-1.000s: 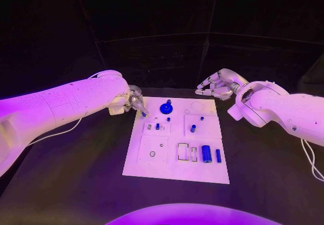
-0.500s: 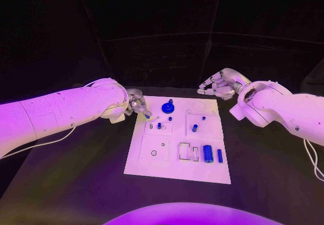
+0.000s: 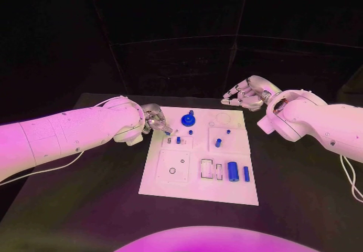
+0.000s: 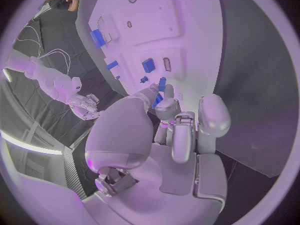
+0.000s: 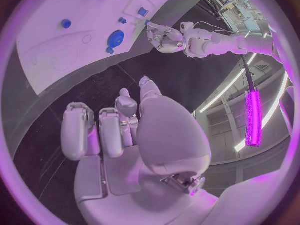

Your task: Assemble the parts on the task board

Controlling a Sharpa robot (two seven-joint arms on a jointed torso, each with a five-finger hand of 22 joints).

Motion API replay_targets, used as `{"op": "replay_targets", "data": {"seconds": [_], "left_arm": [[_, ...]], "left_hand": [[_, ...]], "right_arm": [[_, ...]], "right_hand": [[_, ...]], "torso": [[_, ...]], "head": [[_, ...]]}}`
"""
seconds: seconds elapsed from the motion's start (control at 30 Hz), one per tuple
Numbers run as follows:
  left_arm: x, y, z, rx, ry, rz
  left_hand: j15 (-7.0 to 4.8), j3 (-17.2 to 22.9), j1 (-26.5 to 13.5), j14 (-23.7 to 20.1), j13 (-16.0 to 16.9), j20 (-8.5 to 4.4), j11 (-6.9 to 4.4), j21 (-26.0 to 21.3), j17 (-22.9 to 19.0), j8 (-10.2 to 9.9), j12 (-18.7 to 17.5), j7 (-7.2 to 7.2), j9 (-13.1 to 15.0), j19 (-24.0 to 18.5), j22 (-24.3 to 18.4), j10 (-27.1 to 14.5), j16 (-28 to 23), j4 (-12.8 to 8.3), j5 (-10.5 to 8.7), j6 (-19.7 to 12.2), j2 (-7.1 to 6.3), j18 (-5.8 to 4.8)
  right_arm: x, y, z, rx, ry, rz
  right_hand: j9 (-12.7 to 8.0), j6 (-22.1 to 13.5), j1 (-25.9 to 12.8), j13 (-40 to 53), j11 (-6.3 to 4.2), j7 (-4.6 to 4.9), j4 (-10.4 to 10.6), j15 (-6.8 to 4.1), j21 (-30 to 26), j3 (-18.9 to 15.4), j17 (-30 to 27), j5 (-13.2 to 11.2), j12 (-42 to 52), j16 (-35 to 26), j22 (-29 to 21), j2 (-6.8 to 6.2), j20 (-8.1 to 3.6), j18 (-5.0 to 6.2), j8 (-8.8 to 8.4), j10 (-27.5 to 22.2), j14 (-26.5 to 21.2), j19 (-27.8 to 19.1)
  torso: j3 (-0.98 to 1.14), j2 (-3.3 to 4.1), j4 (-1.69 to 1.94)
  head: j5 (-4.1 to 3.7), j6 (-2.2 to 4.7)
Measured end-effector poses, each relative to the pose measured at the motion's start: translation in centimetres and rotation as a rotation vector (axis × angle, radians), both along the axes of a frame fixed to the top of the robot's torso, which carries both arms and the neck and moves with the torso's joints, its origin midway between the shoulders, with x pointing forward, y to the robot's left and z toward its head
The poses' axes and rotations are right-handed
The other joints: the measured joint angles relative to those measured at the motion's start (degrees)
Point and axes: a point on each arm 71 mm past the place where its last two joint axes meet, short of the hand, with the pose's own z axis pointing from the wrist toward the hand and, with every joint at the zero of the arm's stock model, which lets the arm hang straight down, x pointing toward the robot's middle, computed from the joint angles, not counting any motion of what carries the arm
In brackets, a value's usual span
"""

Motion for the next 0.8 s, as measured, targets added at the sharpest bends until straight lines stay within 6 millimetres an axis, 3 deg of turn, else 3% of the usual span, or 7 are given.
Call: {"op": "replay_targets", "data": {"seconds": [0.8], "left_arm": [[-0.8,-0.81,-1.04,0.038,0.077,-0.031]], "left_hand": [[0.0,1.05,-0.45,0.0,-0.09,0.0,-0.01,0.0,0.0,0.22,-0.01,-0.09,0.09,0.0,-0.01,0.4,0.0,0.52,-0.27,0.14,-0.32,0.0]], "right_arm": [[0.0,0.47,0.0,0.003,-0.001,0.01]], "right_hand": [[0.0,0.0,0.53,-0.03,0.0,0.0,-0.16,0.0,0.0,-0.16,-0.01,0.0,0.0,0.0,-0.04,0.53,0.0,0.0,0.21,0.0,0.0,0.0]], "torso": [[-0.02,0.07,0.08]], "head": [[-0.25,-0.37]]}}
